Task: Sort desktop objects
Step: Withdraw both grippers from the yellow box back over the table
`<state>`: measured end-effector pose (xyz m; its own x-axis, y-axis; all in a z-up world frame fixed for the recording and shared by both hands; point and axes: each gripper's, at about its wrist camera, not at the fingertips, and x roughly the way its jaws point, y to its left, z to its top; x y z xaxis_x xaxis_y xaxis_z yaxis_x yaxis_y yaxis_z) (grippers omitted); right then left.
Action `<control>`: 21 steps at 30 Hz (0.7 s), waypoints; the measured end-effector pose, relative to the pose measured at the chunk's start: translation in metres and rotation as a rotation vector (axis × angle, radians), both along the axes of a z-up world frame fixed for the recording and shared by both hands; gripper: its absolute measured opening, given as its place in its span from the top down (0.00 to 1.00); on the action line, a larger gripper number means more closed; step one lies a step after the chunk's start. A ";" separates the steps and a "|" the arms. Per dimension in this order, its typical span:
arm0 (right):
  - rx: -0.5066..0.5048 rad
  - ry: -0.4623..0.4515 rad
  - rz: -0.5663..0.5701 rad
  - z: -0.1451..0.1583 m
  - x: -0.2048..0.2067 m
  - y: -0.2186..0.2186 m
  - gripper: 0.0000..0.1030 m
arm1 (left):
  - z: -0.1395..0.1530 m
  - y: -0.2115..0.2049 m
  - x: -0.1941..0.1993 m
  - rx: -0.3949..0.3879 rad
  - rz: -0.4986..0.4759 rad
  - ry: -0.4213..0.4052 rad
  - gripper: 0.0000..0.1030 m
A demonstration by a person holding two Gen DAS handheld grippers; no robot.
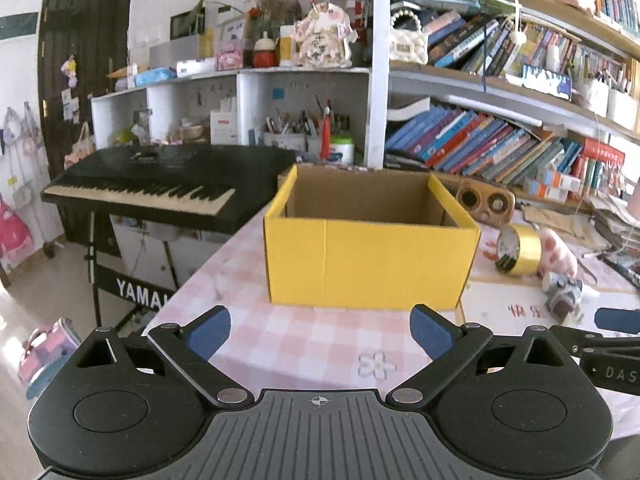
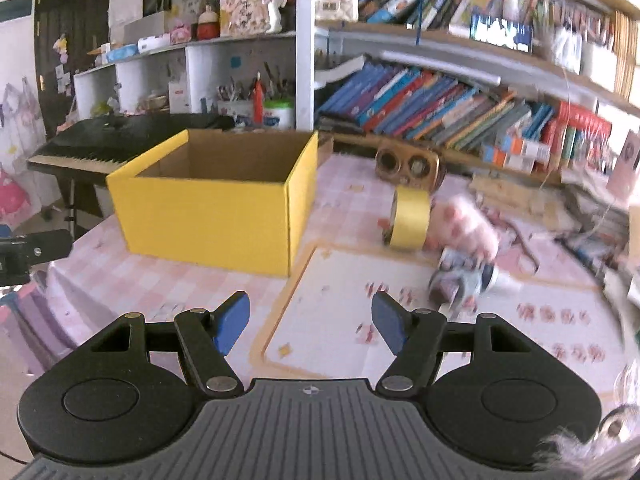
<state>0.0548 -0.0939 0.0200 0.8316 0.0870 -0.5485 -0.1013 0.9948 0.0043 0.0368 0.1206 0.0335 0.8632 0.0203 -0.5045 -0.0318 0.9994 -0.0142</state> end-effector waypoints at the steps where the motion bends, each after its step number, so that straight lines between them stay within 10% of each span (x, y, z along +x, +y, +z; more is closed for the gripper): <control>1: 0.000 0.008 0.003 -0.002 -0.002 0.001 0.36 | -0.002 -0.001 -0.002 0.004 -0.006 0.006 0.05; 21: -0.077 0.158 0.134 -0.033 -0.030 0.020 0.28 | -0.033 -0.029 -0.021 0.035 -0.142 0.153 0.05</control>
<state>0.0251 -0.0743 -0.0126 0.7183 0.1442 -0.6806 -0.2371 0.9705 -0.0445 0.0158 0.0916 0.0007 0.7718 -0.0764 -0.6312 0.1104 0.9938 0.0147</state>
